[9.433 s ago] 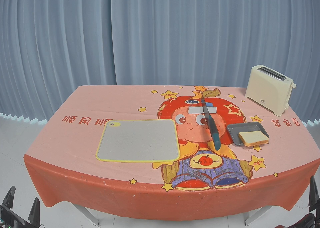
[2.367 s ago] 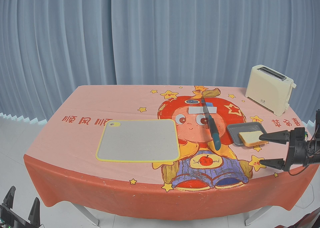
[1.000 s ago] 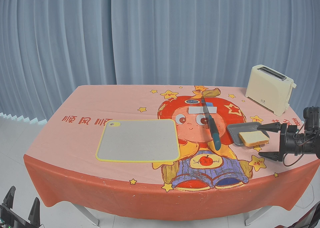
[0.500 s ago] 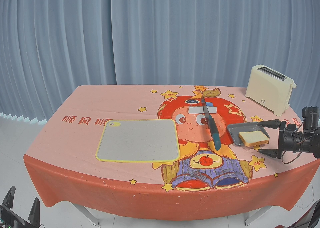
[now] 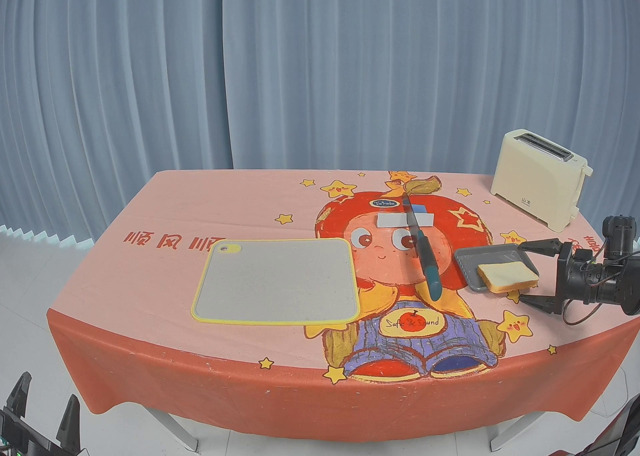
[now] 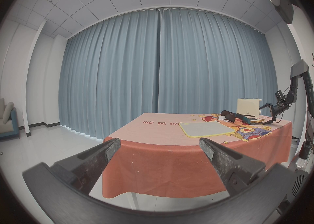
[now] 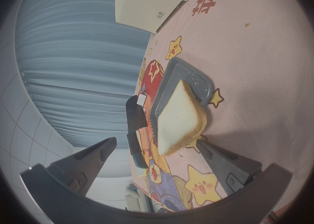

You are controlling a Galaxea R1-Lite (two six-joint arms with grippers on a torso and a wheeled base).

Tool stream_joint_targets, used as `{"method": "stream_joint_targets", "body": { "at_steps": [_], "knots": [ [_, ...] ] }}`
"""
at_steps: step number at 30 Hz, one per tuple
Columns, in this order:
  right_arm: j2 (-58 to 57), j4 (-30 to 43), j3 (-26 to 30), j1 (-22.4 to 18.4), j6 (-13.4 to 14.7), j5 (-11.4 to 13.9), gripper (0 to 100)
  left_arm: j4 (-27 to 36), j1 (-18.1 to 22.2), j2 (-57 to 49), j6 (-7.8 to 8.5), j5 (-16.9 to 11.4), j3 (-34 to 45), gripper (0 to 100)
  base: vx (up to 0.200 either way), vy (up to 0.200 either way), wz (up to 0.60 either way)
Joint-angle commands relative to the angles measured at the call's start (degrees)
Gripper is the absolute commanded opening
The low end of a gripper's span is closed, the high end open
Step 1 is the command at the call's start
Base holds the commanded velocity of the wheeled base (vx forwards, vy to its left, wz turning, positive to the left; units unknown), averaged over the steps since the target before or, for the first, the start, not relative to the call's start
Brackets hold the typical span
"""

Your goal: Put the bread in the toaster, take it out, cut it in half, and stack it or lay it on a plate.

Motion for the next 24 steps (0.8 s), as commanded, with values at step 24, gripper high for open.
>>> {"method": "stream_joint_targets", "body": {
  "at_steps": [24],
  "knots": [
    [2.2,-0.1,-2.8,-1.2,3.5,-0.1,100,0.0,0.0,0.1,-0.04,0.0,1.0,100,0.0,0.0,0.0]
  ]
}}
